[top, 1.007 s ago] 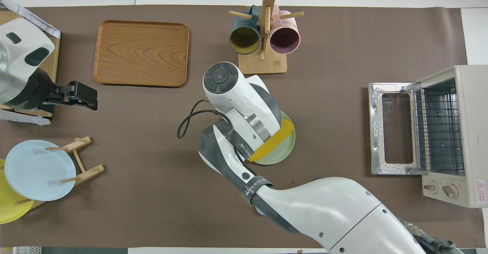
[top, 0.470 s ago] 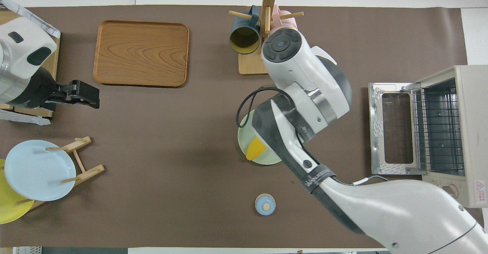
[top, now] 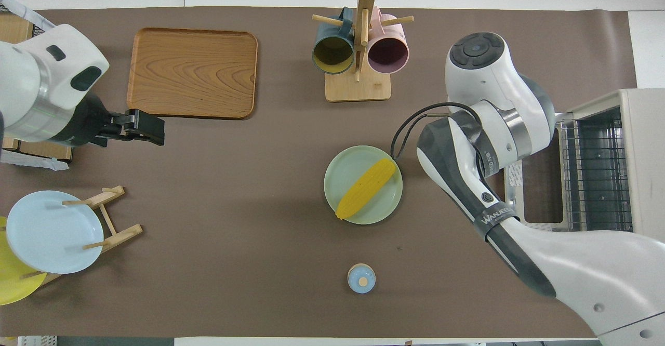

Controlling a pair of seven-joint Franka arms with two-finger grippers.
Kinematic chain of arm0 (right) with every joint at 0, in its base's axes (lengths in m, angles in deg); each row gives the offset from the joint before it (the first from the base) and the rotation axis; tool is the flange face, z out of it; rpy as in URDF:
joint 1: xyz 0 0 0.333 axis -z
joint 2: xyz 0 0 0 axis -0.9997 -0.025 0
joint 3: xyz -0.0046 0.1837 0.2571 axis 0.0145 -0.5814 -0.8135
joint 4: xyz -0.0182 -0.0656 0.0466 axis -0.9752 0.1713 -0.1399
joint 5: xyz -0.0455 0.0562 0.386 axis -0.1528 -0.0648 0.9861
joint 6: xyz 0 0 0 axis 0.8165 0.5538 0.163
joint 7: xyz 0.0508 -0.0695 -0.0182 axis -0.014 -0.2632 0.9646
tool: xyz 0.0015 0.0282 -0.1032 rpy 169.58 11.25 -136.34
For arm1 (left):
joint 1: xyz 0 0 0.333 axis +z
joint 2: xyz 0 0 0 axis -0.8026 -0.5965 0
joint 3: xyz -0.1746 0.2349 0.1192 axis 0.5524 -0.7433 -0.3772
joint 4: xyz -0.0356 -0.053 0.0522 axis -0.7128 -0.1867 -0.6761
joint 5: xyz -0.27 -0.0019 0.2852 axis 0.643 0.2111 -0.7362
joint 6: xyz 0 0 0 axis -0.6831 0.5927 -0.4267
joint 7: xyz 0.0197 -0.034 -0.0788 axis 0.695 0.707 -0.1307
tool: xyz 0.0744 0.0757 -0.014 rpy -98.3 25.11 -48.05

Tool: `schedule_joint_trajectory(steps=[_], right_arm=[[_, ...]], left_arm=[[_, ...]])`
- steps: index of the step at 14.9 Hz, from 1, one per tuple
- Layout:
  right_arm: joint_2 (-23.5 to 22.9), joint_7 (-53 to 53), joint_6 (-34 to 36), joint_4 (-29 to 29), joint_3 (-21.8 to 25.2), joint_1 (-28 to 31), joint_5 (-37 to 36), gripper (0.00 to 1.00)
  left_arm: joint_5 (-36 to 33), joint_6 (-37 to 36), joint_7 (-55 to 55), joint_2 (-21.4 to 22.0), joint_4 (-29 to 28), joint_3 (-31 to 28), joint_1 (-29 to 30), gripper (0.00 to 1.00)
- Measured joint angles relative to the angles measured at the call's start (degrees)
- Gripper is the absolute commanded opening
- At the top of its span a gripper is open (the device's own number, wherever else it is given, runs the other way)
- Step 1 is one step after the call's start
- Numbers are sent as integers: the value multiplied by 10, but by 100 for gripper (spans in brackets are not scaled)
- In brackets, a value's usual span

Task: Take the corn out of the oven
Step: 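Grasp the yellow corn with the left gripper while the right gripper withdraws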

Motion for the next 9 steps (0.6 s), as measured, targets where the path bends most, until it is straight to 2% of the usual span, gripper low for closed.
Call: schedule_joint_trajectory(steps=[2, 9], right_arm=[[10, 18, -41, -43, 0, 14, 0, 0], [31, 45, -98, -112, 0, 65, -1, 0]], left_arm=[[12, 32, -4, -22, -6, 1, -45, 100], [26, 161, -33, -148, -2, 2, -181, 100]])
